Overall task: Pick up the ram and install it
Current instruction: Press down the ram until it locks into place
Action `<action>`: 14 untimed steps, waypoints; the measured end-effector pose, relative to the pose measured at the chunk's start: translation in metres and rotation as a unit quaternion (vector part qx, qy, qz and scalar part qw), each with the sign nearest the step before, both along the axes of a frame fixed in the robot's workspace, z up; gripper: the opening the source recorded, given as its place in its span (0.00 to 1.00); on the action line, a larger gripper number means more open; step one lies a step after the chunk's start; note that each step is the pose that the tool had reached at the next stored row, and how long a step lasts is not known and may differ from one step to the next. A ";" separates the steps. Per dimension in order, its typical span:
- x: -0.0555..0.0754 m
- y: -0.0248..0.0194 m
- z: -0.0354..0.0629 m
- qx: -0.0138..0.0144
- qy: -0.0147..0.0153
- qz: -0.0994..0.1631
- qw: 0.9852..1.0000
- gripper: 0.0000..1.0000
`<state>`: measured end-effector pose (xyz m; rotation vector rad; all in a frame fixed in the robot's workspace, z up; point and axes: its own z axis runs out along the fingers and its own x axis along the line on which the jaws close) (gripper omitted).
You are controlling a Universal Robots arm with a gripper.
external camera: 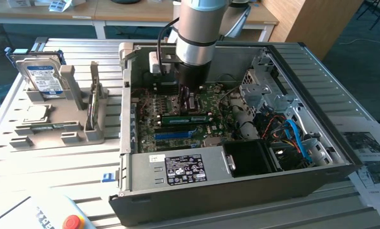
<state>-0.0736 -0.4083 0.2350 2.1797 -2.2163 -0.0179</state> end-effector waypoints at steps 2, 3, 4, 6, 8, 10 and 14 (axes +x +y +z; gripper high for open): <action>0.000 0.0000 -0.0009 0.000 0.000 0.000 1.000 0.10; 0.000 0.0000 -0.0013 0.000 0.000 0.000 1.000 0.10; 0.000 0.0000 -0.0013 0.000 0.000 0.000 1.000 0.10; 0.000 0.0000 -0.0014 0.000 0.000 0.000 1.000 0.10; 0.000 0.0000 -0.0016 0.000 0.000 0.000 1.000 0.10; 0.000 0.0000 -0.0026 0.000 0.000 0.000 1.000 0.10; 0.000 0.0000 -0.0044 0.000 0.000 0.000 1.000 0.10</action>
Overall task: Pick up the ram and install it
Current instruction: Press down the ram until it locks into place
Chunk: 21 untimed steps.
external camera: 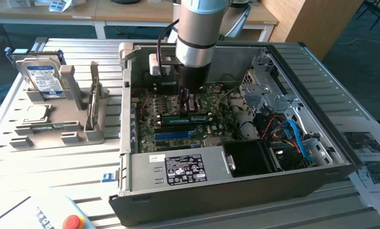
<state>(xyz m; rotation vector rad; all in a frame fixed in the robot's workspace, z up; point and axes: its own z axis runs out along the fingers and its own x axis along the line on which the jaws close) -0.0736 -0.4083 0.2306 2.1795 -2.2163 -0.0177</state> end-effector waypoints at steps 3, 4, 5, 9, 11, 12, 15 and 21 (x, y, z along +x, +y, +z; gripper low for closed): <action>0.000 0.0000 -0.0013 0.000 0.000 0.000 1.000 0.10; 0.000 0.0000 -0.0014 0.000 0.000 0.000 1.000 0.10; 0.000 0.0000 -0.0014 0.000 0.000 0.000 1.000 0.10; 0.000 0.0000 -0.0019 0.000 0.000 0.000 1.000 0.10; 0.000 0.0000 -0.0024 0.000 0.000 0.000 1.000 0.10; 0.000 0.0000 -0.0026 0.000 0.000 0.000 1.000 0.10; 0.000 0.0000 -0.0034 0.000 0.000 0.000 1.000 0.10; 0.000 0.0000 -0.0048 0.000 0.000 0.000 1.000 0.10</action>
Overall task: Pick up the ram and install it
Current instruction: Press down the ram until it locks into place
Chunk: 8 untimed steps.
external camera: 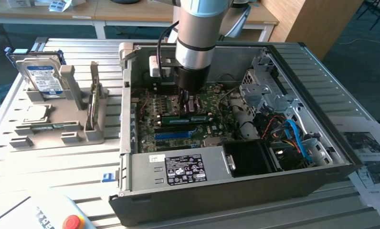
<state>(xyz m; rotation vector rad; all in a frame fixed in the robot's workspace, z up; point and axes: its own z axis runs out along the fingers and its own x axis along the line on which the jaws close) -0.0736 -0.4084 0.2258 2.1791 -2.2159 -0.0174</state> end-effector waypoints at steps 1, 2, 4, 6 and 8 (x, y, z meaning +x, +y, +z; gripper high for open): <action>0.000 0.0000 -0.0002 0.000 0.000 0.000 1.000 0.10; 0.000 0.0001 -0.0005 0.000 0.000 0.000 1.000 0.10; 0.000 0.0000 -0.0005 0.000 0.000 0.000 1.000 0.10; 0.000 0.0000 -0.0005 0.000 0.000 0.000 1.000 0.10; 0.000 0.0000 -0.0006 0.000 0.000 0.000 1.000 0.10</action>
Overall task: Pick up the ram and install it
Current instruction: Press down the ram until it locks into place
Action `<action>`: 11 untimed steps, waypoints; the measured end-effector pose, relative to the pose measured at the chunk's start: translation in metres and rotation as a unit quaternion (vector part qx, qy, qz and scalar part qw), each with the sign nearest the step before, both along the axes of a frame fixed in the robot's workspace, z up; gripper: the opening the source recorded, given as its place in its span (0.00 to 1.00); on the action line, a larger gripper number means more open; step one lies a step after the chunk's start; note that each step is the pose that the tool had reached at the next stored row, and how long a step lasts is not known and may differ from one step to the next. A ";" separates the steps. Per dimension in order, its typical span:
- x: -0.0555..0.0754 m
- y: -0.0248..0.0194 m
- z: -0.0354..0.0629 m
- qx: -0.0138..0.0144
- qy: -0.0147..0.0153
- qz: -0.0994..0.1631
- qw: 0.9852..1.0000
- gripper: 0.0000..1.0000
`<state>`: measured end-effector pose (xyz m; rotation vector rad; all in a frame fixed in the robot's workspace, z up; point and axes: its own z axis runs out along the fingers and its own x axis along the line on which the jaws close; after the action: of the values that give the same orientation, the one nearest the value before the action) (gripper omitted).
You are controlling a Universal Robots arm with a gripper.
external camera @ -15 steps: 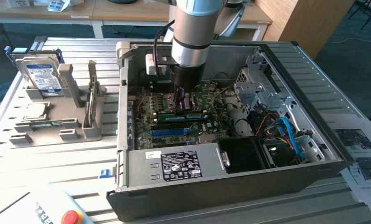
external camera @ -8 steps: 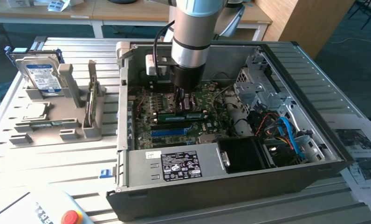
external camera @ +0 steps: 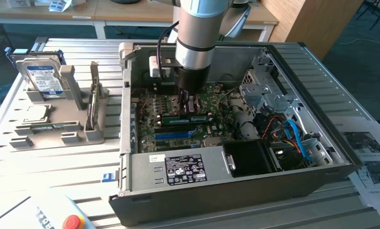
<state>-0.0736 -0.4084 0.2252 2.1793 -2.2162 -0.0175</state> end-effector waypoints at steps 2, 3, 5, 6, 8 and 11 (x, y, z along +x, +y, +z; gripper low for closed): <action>0.000 -0.0001 -0.0003 0.000 0.000 0.000 1.000 0.10; 0.000 -0.0001 -0.0004 0.000 0.000 0.000 1.000 0.10; 0.000 -0.0002 -0.0006 0.000 0.000 0.000 1.000 0.10; 0.000 -0.0002 -0.0008 0.000 0.000 0.000 1.000 0.10; 0.000 -0.0002 -0.0010 0.000 0.000 0.000 1.000 0.10; 0.000 -0.0003 -0.0015 0.000 0.000 0.000 1.000 0.10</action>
<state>-0.0736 -0.4087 0.2238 2.1792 -2.2160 -0.0174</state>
